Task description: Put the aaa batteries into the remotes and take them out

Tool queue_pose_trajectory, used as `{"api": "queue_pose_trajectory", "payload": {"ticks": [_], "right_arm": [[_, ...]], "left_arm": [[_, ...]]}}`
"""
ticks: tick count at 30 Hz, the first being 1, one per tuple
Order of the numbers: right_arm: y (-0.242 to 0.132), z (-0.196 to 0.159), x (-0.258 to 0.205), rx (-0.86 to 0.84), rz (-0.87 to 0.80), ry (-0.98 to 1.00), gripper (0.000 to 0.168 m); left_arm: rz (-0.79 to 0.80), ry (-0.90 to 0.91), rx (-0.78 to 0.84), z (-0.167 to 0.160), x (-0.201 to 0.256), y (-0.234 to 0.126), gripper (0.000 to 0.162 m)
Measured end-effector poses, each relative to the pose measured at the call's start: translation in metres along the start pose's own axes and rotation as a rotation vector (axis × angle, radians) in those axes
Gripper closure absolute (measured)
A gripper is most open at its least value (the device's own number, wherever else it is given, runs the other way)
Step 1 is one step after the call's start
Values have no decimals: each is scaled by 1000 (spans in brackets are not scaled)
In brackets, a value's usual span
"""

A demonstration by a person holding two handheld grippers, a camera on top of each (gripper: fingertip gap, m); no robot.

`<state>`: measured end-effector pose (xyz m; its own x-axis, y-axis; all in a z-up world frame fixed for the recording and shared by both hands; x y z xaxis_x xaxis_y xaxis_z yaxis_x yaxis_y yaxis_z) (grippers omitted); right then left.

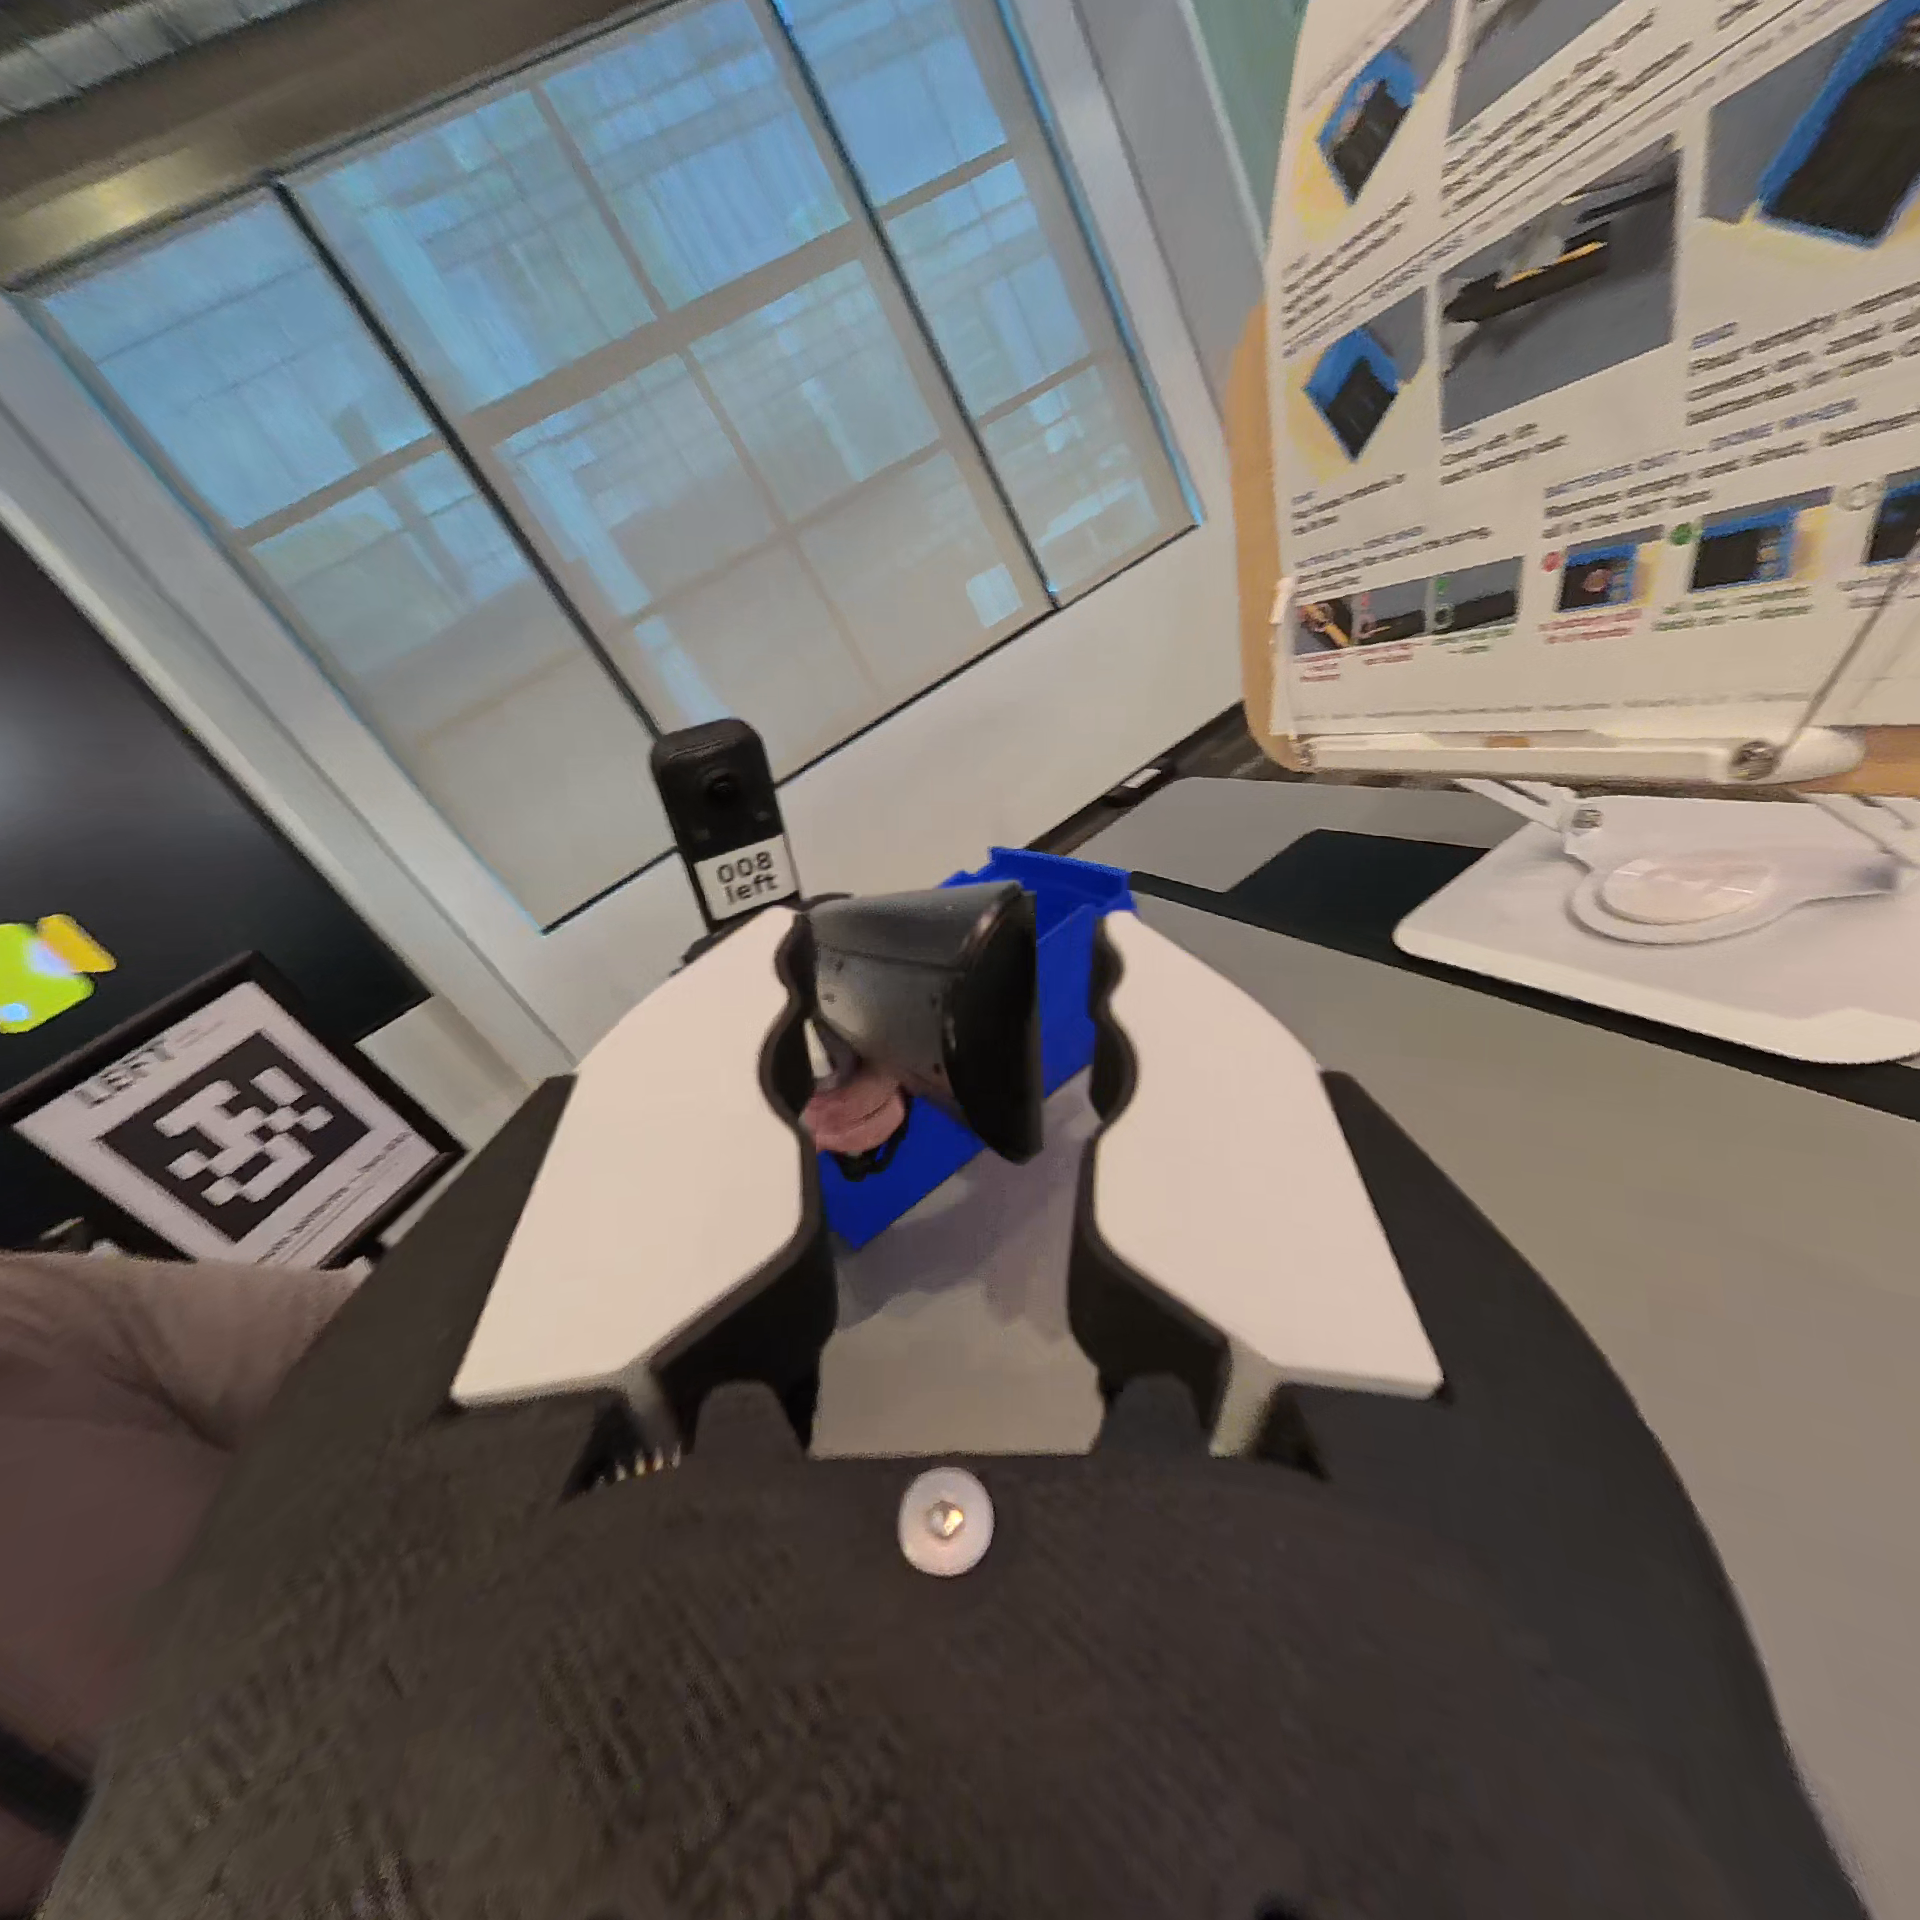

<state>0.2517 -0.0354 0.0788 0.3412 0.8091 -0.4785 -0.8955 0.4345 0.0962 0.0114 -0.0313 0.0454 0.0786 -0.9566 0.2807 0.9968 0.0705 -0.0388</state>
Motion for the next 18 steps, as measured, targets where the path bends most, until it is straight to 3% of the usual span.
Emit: {"api": "queue_pose_trajectory", "payload": {"ticks": [2, 5, 11, 18], "right_arm": [[5, -1, -2, -13, -85, -28, 107], [10, -6, -5, -44, -339, -115, 73], [32, -12, -30, -154, -637, -454, 35], [47, -7, -36, -174, -596, -480, 35]], "left_arm": [[-42, -68, 50, -2, -2, 4, 139], [-16, -114, 75, -6, -7, 5, 139], [100, -23, 78, -2, -4, 4, 139], [169, 146, 89, 5, 13, 6, 139]]}}
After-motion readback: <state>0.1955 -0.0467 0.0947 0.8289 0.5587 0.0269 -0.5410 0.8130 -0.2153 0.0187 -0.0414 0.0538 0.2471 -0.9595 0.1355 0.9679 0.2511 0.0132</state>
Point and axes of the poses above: each gripper's, where its closed fingertips meet, y out along the fingers, z out of its top, x = y × z across the jaws, the point moved 9 cm from there along -y, back along the fingers, and after that the axes turned 2 degrees about -x, right-handed, at the moved point
